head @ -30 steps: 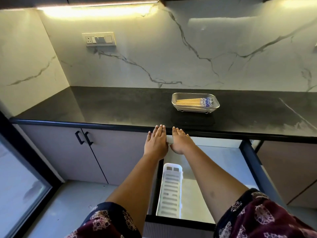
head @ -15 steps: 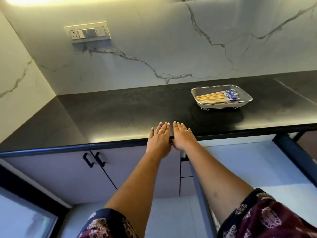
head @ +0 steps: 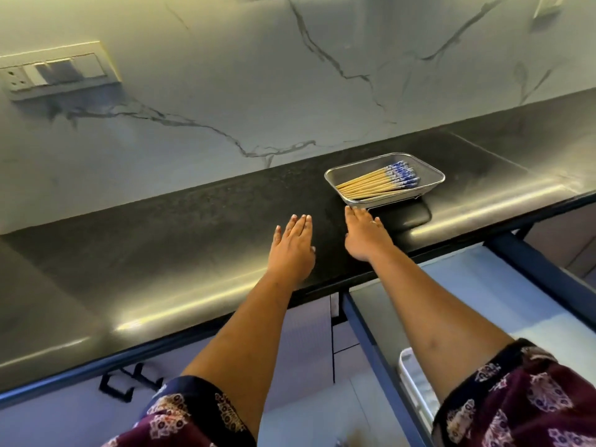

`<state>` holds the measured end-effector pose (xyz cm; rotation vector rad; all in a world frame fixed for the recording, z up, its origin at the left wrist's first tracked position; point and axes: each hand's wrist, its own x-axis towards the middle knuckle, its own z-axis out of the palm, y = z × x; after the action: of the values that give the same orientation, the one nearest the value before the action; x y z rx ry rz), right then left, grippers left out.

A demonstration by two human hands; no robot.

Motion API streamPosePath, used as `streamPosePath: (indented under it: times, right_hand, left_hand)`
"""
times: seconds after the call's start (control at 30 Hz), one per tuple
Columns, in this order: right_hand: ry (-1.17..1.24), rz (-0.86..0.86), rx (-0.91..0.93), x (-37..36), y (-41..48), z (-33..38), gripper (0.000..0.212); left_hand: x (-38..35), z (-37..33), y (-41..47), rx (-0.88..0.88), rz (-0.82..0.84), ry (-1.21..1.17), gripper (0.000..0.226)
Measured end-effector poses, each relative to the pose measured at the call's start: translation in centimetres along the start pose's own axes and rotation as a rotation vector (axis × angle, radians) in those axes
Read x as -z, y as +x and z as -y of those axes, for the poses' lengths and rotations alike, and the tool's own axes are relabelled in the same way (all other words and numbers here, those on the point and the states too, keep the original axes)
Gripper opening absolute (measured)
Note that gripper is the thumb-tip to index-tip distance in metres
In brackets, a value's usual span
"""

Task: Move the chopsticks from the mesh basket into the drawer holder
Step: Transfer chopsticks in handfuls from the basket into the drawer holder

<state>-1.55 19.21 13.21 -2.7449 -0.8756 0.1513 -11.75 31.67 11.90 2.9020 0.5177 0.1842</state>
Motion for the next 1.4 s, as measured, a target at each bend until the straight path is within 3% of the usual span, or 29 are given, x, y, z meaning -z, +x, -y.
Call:
streamPosePath:
  times: [0.3, 0.63, 0.97, 1.13, 1.3, 1.4]
  right_hand:
    - [-0.028, -0.109, -0.101, 2.6, 11.6, -6.8, 0.040]
    - [-0.045, 0.147, -0.172, 2.3, 18.0, -8.2, 0.034]
    - [-0.157, 0.247, -0.235, 0.9, 20.4, -7.8, 0.028]
    - [-0.234, 0.292, -0.166, 0.8, 21.1, -7.7, 0.026]
    - [-0.311, 0.128, -0.013, 1.9, 21.4, -8.3, 0.018]
    - [-0.291, 0.116, 0.040, 2.6, 21.9, -8.5, 0.024]
  left_hand:
    - [-2.4, -1.3, 12.8, -0.106, 0.098, -0.076, 0.061]
    - [-3.3, -1.7, 22.0, -0.191, 0.235, -0.162, 0.036]
    - [-3.6, -1.5, 25.5, -0.206, 0.315, -0.107, 0.031]
    - [-3.6, -1.2, 25.9, -0.168, 0.262, -0.178, 0.032]
    - [-3.9, -1.2, 26.0, -0.067, 0.128, -0.452, 0.039]
    - [-4.0, -1.3, 26.0, -0.034, 0.077, -0.517, 0.043]
